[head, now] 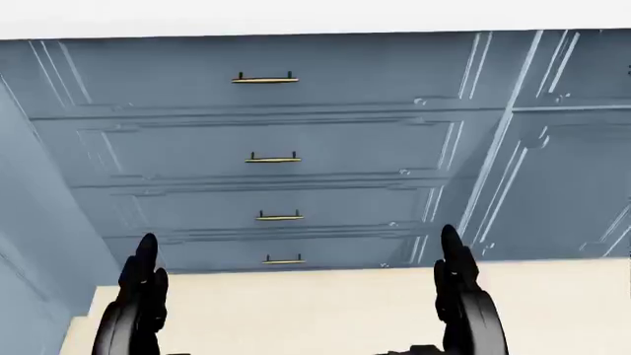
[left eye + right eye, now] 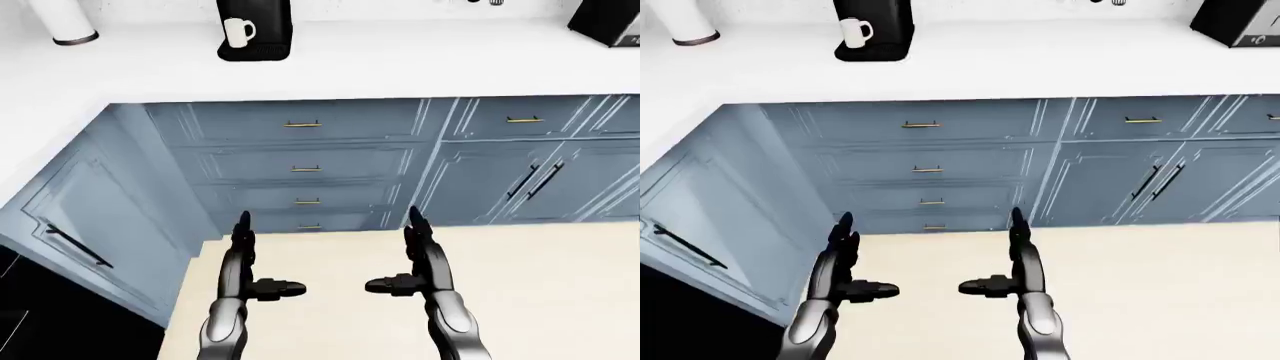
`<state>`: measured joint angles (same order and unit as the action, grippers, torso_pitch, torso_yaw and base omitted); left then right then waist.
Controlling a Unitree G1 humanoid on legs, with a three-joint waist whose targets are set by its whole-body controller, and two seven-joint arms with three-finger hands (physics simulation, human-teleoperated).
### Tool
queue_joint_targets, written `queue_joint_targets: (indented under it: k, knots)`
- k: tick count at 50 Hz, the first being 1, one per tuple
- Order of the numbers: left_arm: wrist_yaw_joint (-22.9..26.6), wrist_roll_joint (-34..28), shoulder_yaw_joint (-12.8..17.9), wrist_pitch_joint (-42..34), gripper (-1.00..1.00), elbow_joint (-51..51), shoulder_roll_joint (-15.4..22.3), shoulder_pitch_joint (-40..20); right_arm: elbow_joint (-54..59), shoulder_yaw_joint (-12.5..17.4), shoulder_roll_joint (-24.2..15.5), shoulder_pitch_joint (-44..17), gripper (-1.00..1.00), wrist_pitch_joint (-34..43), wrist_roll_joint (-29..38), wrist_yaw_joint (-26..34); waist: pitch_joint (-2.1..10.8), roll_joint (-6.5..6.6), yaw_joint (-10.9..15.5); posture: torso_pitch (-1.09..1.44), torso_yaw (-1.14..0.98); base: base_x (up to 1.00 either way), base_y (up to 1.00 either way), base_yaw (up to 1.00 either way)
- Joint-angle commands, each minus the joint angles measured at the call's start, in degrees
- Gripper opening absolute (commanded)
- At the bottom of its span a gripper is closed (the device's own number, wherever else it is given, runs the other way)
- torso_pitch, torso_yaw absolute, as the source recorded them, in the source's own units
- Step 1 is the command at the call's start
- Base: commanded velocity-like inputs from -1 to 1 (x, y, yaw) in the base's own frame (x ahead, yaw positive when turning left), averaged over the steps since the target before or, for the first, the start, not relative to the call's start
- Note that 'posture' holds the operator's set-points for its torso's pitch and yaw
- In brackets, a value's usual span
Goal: Pick the mug from under the coffee machine dispenser and place it on the counter.
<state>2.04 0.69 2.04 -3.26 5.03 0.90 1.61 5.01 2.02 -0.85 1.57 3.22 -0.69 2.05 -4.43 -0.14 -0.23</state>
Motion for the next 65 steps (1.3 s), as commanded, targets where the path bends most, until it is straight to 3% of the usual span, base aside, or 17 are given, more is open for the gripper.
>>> queue_joint_targets:
  k: [1,3,4,5,7,8,23,39,46,59,65]
  knots:
    - [0.1,0.8,0.4,2.4,1.0,-5.7,0.2,-1.8,-5.3,0.2,-0.5,-1.8,1.0,-2.6,-0.8,0.9,0.05,-0.45,-0.1,0.0,0.0,0.0,0.0,0.0]
    - [0.1,1.1,0.5,1.6,1.0,-6.8,0.2,-1.8,-6.2,0.5,-0.6,-1.9,1.0,-1.9,-1.1,1.1,3.58,-0.07,0.4,0.0,0.0,0.0,0.0,0.0]
    - [0.1,1.1,0.5,1.5,1.0,-7.0,0.3,-1.8,-6.4,0.7,-0.7,-2.0,1.0,-1.7,-1.1,1.1,3.01,-0.08,0.4,0.0,0.0,0.0,0.0,0.0]
    - [0.1,1.2,0.6,1.1,1.0,-7.4,0.3,-1.8,-6.8,0.7,-0.7,-1.9,1.0,-1.4,-1.1,1.2,0.95,-0.4,0.3,0.0,0.0,0.0,0.0,0.0]
    - [0.1,1.2,0.7,0.8,1.0,-8.0,0.4,-1.8,-7.1,0.8,-0.7,-2.0,1.0,-1.3,-1.2,1.2,3.97,-0.45,0.4,0.0,0.0,0.0,0.0,0.0]
    - [0.2,1.3,0.7,0.5,1.0,-8.4,0.4,-1.8,-7.3,0.8,-0.6,-2.0,1.0,-1.1,-1.2,1.3,4.29,-0.44,0.4,0.0,0.0,0.0,0.0,0.0]
    - [1.0,3.0,3.3,-6.7,1.0,-17.8,1.7,-3.3,-18.9,2.4,-1.4,-3.0,1.0,7.7,-2.2,1.7,5.23,-0.17,0.5,0.0,0.0,0.0,0.0,0.0]
    - [0.8,4.4,8.1,-17.0,1.0,-29.2,4.4,-7.0,-29.5,5.2,-3.2,-6.9,1.0,17.5,-3.1,2.4,4.73,-0.01,0.4,0.0,0.0,0.0,0.0,0.0]
    - [0.4,5.8,11.6,-22.6,1.0,-34.2,7.1,-10.7,-33.2,9.9,-6.8,-12.3,1.0,23.6,-5.9,1.9,4.45,0.0,0.4,0.0,0.0,0.0,0.0,0.0]
    - [-2.7,7.1,17.9,-32.2,1.0,-40.5,13.9,-17.9,-38.9,13.8,-12.1,-19.9,1.0,33.0,-10.1,0.0,4.08,0.08,0.4,0.0,0.0,0.0,0.0,0.0]
    - [-3.4,8.8,19.2,-36.2,1.0,-44.7,15.8,-20.1,-40.8,14.6,-14.0,-21.5,1.0,34.4,-10.7,-0.4,3.68,0.06,0.5,0.0,0.0,0.0,0.0,0.0]
